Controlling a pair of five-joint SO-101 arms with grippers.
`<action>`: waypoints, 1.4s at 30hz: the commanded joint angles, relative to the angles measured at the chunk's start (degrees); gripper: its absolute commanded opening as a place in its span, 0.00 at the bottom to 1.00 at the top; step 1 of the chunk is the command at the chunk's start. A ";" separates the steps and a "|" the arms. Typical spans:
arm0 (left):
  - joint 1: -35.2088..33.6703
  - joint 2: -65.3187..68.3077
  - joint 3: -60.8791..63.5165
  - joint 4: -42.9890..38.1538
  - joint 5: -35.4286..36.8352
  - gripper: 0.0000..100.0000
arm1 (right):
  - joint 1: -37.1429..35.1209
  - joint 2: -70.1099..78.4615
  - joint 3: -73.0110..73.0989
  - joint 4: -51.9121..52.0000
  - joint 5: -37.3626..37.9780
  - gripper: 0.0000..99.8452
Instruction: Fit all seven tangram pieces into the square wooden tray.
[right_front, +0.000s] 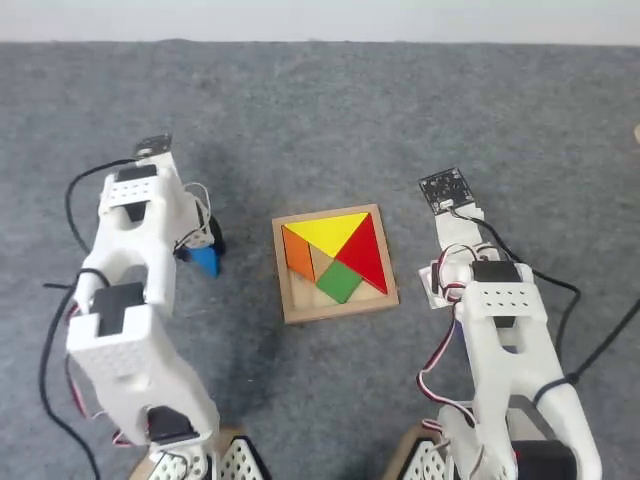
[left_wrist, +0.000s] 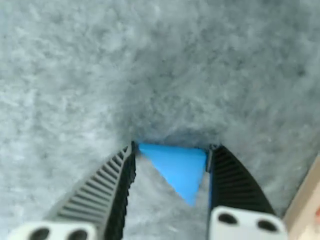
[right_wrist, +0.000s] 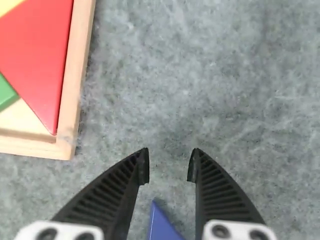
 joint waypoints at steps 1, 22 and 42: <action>2.73 1.58 -4.88 6.07 6.33 0.22 | 0.48 -0.31 -0.35 -1.19 -0.44 0.15; -0.44 21.54 -31.78 20.66 24.35 0.14 | 0.22 -0.22 -0.26 -1.27 -0.53 0.15; 3.87 -1.23 -30.55 28.84 -9.23 0.06 | 0.57 -0.22 -0.26 -1.19 -0.62 0.15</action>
